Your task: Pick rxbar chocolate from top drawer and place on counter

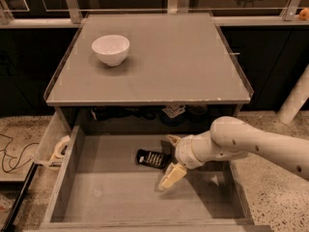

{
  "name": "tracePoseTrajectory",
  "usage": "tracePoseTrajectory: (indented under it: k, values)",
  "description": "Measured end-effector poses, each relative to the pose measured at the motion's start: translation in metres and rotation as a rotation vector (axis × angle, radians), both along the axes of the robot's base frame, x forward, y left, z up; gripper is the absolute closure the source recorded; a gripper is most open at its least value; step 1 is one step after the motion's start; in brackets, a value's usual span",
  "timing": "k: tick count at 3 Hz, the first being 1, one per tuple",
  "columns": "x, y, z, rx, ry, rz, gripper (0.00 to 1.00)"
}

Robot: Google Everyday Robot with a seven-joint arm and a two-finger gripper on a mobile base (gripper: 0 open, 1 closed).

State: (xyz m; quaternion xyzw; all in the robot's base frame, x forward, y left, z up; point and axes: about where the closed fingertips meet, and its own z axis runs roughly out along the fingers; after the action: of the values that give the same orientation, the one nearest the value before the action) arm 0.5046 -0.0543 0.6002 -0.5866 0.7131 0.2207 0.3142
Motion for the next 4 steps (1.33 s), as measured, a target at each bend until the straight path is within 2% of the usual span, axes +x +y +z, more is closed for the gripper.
tracePoseTrajectory:
  k: [1, 2, 3, 4]
  values:
    - [0.0005, 0.0096, -0.0131, 0.008, 0.008, -0.032, 0.00]
    - [0.0012, 0.0143, -0.0188, 0.008, 0.014, -0.036, 0.00]
    - [0.0012, 0.0144, -0.0188, 0.008, 0.014, -0.036, 0.19]
    - [0.0012, 0.0144, -0.0188, 0.008, 0.014, -0.036, 0.42]
